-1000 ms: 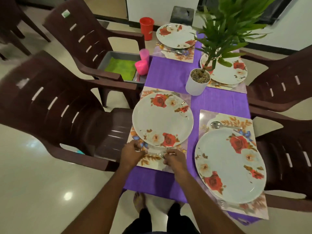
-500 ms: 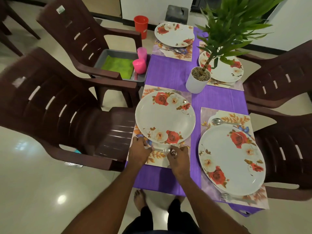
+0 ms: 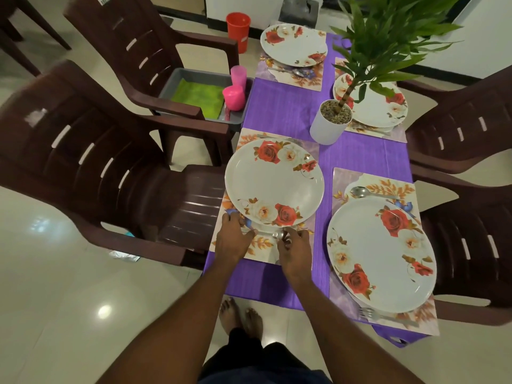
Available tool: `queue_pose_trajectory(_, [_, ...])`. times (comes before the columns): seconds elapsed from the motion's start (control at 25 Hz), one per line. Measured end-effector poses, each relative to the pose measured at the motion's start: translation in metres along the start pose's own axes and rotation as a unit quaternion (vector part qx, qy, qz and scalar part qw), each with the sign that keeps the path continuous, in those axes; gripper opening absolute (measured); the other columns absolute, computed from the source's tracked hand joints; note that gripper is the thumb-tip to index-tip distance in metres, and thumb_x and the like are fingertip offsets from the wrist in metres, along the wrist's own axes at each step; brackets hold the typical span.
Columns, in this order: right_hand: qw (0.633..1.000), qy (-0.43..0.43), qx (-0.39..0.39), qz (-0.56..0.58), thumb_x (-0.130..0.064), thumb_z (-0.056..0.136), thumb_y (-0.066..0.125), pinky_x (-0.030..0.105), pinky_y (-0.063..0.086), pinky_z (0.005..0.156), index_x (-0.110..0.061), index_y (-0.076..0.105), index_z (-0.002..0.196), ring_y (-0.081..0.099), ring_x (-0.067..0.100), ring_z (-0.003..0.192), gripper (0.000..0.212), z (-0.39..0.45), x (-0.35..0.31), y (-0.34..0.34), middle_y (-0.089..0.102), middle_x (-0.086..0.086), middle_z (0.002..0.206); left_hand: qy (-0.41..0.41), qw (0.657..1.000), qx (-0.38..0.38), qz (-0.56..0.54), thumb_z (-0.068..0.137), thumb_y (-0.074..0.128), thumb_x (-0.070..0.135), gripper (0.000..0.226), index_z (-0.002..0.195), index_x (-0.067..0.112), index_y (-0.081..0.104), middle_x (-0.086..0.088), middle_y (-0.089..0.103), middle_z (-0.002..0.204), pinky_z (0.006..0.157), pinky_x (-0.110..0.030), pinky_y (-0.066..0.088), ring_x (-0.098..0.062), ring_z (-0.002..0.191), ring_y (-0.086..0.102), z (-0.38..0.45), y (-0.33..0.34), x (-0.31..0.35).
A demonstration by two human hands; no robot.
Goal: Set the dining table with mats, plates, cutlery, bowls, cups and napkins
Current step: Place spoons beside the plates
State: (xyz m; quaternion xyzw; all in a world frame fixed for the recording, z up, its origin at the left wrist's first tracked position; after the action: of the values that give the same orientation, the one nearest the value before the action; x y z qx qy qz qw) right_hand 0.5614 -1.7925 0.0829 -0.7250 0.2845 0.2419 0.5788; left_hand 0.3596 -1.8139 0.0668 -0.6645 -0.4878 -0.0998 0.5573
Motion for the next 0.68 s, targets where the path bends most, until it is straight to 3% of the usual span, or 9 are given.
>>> queue_pose_trajectory(0.08, [1.0, -0.01, 0.022, 0.004, -0.029, 0.1, 0.06, 0.013, 0.044, 0.076, -0.015, 0.061, 0.131, 0.062, 0.019, 0.106, 0.034, -0.002, -0.003, -0.007, 0.054, 0.006, 0.128, 0.002, 0.999, -0.009, -0.031, 0.089, 0.073, 0.039, 0.052, 0.13, 0.016, 0.051, -0.003, 0.052, 0.131, 0.091, -0.034, 0.05, -0.022, 0.115, 0.06, -0.005, -0.002, 0.0])
queue_pose_trajectory(0.16, [0.998, -0.028, 0.057, -0.028, -0.034, 0.101, 0.056, 0.021, 0.05, 0.079, -0.016, 0.057, 0.134, 0.06, 0.02, 0.113, 0.038, -0.004, -0.016, -0.014, 0.056, 0.005, 0.13, 0.005, 0.997, 0.006, -0.071, 0.092, 0.064, 0.049, 0.049, 0.131, 0.021, 0.051, 0.0, 0.055, 0.13, 0.096, -0.039, 0.054, -0.02, 0.117, 0.061, -0.011, -0.011, -0.005])
queue_pose_trajectory(0.28, [0.981, -0.142, 0.084, -0.1, -0.043, 0.102, 0.046, 0.041, 0.055, 0.097, -0.017, 0.058, 0.135, 0.053, 0.024, 0.124, 0.043, -0.005, -0.072, -0.006, 0.06, 0.004, 0.134, 0.027, 0.989, 0.131, 0.058, 0.102, 0.05, 0.049, 0.034, 0.125, 0.025, 0.056, 0.002, 0.061, 0.126, 0.098, -0.041, 0.05, -0.02, 0.117, 0.057, -0.031, -0.055, -0.016])
queue_pose_trajectory(0.36, [0.959, -0.234, 0.044, -0.153, -0.048, 0.103, 0.038, 0.045, 0.042, 0.113, -0.019, 0.055, 0.14, 0.048, 0.026, 0.133, 0.051, -0.009, -0.123, 0.02, 0.058, 0.004, 0.141, 0.052, 0.968, 0.204, 0.137, 0.105, 0.041, 0.048, 0.042, 0.137, 0.024, 0.054, -0.001, 0.056, 0.142, 0.116, -0.045, 0.035, -0.023, 0.137, 0.043, -0.052, -0.094, -0.024])
queue_pose_trajectory(0.44, [0.937, -0.298, -0.035, -0.18, -0.054, 0.104, 0.026, 0.045, 0.018, 0.125, -0.024, 0.038, 0.155, 0.027, 0.022, 0.15, 0.06, -0.018, -0.169, 0.054, 0.038, 0.0, 0.16, 0.062, 0.955, 0.239, 0.167, 0.107, 0.029, 0.051, 0.054, 0.152, 0.024, 0.041, 0.0, 0.04, 0.158, 0.125, -0.048, 0.014, -0.021, 0.153, 0.021, -0.067, -0.133, -0.042])
queue_pose_trajectory(0.52, [0.908, -0.363, -0.081, -0.19, -0.058, 0.104, 0.019, 0.044, 0.002, 0.127, -0.026, 0.022, 0.161, 0.005, 0.016, 0.157, 0.065, -0.031, -0.222, 0.09, 0.017, -0.004, 0.169, 0.036, 0.943, 0.274, 0.184, 0.106, 0.018, 0.056, 0.063, 0.159, 0.025, 0.03, 0.0, 0.027, 0.166, 0.127, -0.048, 0.005, -0.018, 0.157, 0.005, -0.076, -0.19, -0.072])
queue_pose_trajectory(0.68, [0.859, -0.459, -0.119, -0.195, -0.059, 0.105, 0.017, 0.046, 0.001, 0.127, -0.024, 0.014, 0.162, -0.003, 0.015, 0.157, 0.068, -0.071, -0.329, 0.16, 0.01, -0.001, 0.17, -0.012, 0.914, 0.335, 0.23, 0.104, 0.009, 0.061, 0.07, 0.163, 0.024, 0.017, 0.0, 0.014, 0.17, 0.127, -0.051, 0.003, -0.019, 0.158, -0.004, -0.085, -0.328, -0.136])
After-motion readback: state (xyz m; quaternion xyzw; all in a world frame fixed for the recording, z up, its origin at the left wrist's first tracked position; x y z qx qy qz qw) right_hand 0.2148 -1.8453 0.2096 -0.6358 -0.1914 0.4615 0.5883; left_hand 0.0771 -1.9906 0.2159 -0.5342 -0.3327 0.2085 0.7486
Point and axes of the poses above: each hand's wrist, its own z-axis towards the middle knuckle, its own y-axis out of the palm, x = y × z, the point moved 8 cm from there along z, towards the middle knuckle
